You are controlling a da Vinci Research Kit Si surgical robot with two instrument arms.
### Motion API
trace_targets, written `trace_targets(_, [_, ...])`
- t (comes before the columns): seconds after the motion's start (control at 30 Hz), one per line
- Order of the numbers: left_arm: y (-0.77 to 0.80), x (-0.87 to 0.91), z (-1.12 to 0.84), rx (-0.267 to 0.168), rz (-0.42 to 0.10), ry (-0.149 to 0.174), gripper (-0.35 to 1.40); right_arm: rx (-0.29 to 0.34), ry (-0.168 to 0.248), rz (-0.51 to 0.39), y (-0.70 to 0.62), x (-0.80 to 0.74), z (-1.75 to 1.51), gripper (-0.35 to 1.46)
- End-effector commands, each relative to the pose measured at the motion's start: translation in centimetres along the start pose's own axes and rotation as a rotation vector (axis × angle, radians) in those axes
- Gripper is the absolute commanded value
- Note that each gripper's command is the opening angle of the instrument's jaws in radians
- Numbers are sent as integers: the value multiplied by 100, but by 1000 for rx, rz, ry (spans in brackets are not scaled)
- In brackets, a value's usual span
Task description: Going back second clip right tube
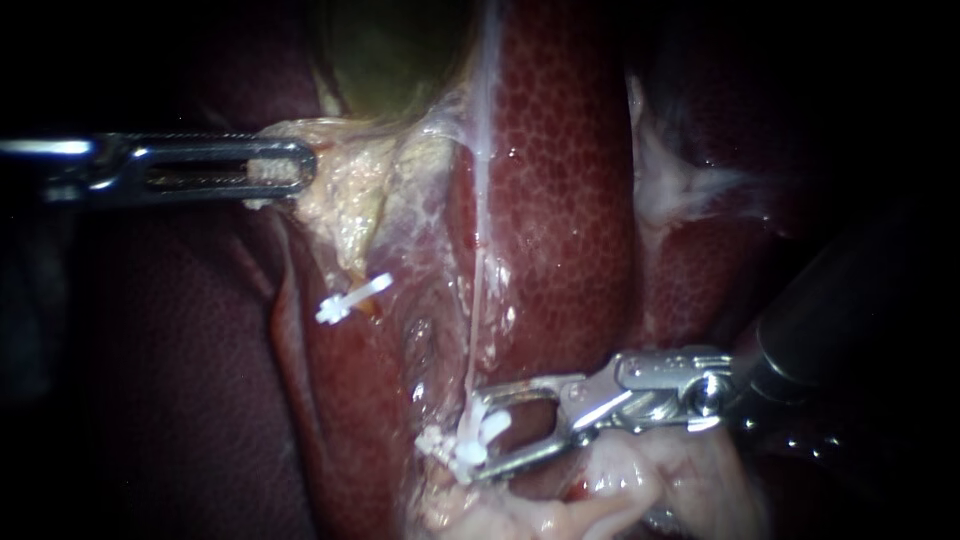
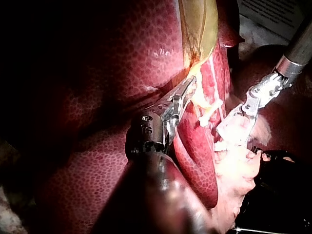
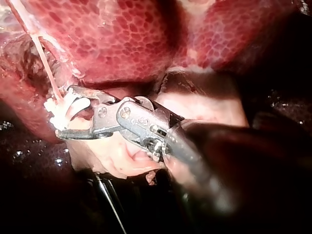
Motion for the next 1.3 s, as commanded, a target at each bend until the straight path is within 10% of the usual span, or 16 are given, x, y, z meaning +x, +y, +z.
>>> trace_targets(0.03, [0,0,0,-1,0,0,-35,10,-1,-15,2,1,-1,60])
trace_targets(0.4, [0,0,1,-1,0,0,-35,-18,10,-61,20,15,-28,60])
trace_targets(0.83, [-2,-1,2,-2,-1,-1,-35,139,96,32,34,8,-33,60])
trace_targets(1.3, [-2,-1,2,-3,-1,-1,-35,212,100,66,41,3,-34,60])
